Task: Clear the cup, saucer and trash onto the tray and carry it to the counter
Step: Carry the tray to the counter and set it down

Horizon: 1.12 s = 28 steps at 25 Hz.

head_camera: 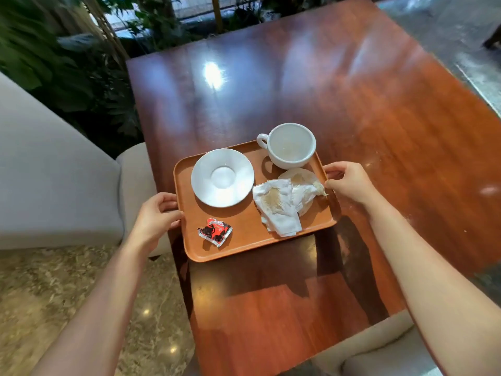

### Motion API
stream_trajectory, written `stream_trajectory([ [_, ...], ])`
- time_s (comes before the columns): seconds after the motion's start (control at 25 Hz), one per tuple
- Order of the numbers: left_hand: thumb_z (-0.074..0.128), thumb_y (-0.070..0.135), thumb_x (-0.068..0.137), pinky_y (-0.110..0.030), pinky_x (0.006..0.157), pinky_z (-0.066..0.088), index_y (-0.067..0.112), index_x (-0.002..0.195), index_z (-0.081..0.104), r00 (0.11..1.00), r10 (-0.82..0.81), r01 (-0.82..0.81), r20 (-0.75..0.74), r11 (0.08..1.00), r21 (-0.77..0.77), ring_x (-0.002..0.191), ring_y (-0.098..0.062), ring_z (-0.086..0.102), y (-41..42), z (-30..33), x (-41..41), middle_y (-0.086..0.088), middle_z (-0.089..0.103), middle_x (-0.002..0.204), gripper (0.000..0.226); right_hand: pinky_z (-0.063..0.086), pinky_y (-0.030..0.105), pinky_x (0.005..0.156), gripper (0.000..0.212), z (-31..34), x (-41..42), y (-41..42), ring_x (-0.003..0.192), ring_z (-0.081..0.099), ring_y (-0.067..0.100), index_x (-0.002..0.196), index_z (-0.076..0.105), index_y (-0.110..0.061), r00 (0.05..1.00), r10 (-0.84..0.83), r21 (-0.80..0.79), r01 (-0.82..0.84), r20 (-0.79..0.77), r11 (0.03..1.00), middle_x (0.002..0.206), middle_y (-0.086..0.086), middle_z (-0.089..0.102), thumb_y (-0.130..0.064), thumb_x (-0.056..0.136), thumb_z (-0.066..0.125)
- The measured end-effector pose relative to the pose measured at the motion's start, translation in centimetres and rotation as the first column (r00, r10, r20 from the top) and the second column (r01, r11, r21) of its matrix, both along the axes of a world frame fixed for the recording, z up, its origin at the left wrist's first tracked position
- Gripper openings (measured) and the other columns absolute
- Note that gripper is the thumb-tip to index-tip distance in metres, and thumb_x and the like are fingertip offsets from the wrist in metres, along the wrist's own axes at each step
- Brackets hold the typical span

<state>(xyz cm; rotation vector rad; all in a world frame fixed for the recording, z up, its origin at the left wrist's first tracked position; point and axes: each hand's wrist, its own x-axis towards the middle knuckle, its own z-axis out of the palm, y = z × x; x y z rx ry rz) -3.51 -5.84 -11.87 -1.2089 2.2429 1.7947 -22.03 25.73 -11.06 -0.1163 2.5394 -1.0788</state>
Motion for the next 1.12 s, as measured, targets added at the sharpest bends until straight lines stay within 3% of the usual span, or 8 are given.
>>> stream_trajectory([
  [0.08,0.057,-0.012,0.079,-0.028,0.07,0.052,0.012,0.091,0.056,0.999,0.033,-0.033,-0.025,0.999,0.024,0.087,-0.018,0.057,-1.1,1.1,2.4,-0.004,0.059,0.09,0.027,0.047,0.029,0.076,0.036,1.3,0.8,-1.2,0.08,0.058,0.016,0.104,0.069,-0.005,0.997,0.076,-0.001,-0.076,-0.005,0.997,0.085,0.004,0.065,0.007,0.07,0.064],
  [0.2,0.057,-0.014,0.079,-0.017,0.054,0.053,0.007,0.095,0.055,0.994,0.091,-0.089,-0.06,0.996,0.031,0.083,-0.019,0.058,-2.1,3.2,6.4,-0.008,0.058,0.091,0.027,0.047,0.029,0.077,0.036,3.3,2.3,-3.0,0.082,0.059,0.018,0.105,0.068,-0.004,0.986,0.165,-0.001,-0.165,0.008,0.986,0.089,0.006,0.065,0.006,0.07,0.065],
  [0.44,0.051,-0.018,0.081,-0.011,0.05,0.05,0.015,0.083,0.055,0.969,0.217,-0.215,-0.118,0.976,0.036,0.056,0.005,0.062,-2.9,7.1,14.1,0.004,0.067,0.069,0.034,0.042,0.006,0.043,0.034,6.8,6.4,-6.5,0.044,0.055,-0.009,0.099,0.067,0.0,0.951,0.307,-0.124,-0.3,0.044,0.946,0.07,0.001,0.062,0.015,0.07,0.058],
  [0.52,0.052,-0.017,0.081,-0.012,0.052,0.051,0.014,0.086,0.056,0.957,0.259,-0.257,-0.132,0.966,0.038,0.065,-0.003,0.064,-3.4,8.0,17.2,-0.001,0.067,0.077,0.032,0.045,0.009,0.046,0.034,7.7,7.8,-7.8,0.043,0.055,-0.009,0.097,0.068,-0.002,0.935,0.354,-0.14,-0.347,0.033,0.927,0.069,0.001,0.064,0.014,0.069,0.058],
  [0.68,0.053,-0.016,0.081,-0.015,0.056,0.053,0.012,0.091,0.057,0.92,0.36,-0.354,-0.152,0.933,0.067,0.078,-0.016,0.06,-3.7,9.2,23.0,-0.008,0.061,0.089,0.03,0.053,0.031,0.068,0.036,9.0,11.1,-10.6,0.049,0.058,-0.005,0.095,0.071,-0.003,0.9,0.436,-0.165,-0.429,0.013,0.888,0.073,0.003,0.068,0.012,0.064,0.062],
  [0.8,0.053,-0.016,0.081,-0.015,0.054,0.053,0.008,0.097,0.056,0.884,0.44,-0.431,-0.156,0.898,0.091,0.078,-0.017,0.059,-4.2,9.5,28.0,-0.009,0.061,0.091,0.029,0.051,0.018,0.057,0.035,10.2,14.5,-13.6,0.05,0.058,-0.002,0.091,0.071,-0.006,0.866,0.5,-0.177,-0.492,0.003,0.852,0.073,0.008,0.069,0.014,0.065,0.059],
  [0.92,0.053,-0.016,0.081,-0.016,0.053,0.053,0.004,0.104,0.055,0.842,0.517,-0.508,-0.156,0.856,0.097,0.073,-0.014,0.06,-5.1,9.8,33.4,-0.008,0.061,0.09,0.03,0.05,0.018,0.055,0.034,11.1,18.4,-16.9,0.057,0.062,0.004,0.093,0.071,-0.005,0.833,0.553,-0.205,-0.541,0.001,0.815,0.078,0.01,0.072,0.013,0.067,0.059],
  [1.12,0.054,-0.015,0.081,-0.016,0.054,0.054,0.009,0.095,0.057,0.762,0.634,-0.631,-0.13,0.773,0.072,0.059,-0.001,0.065,-5.8,11.2,42.1,-0.009,0.063,0.088,0.028,0.047,0.006,0.051,0.033,12.3,24.7,-23.4,0.051,0.059,-0.007,0.092,0.07,-0.012,0.739,0.673,-0.226,-0.663,-0.042,0.714,0.062,-0.013,0.067,0.012,0.071,0.061],
])
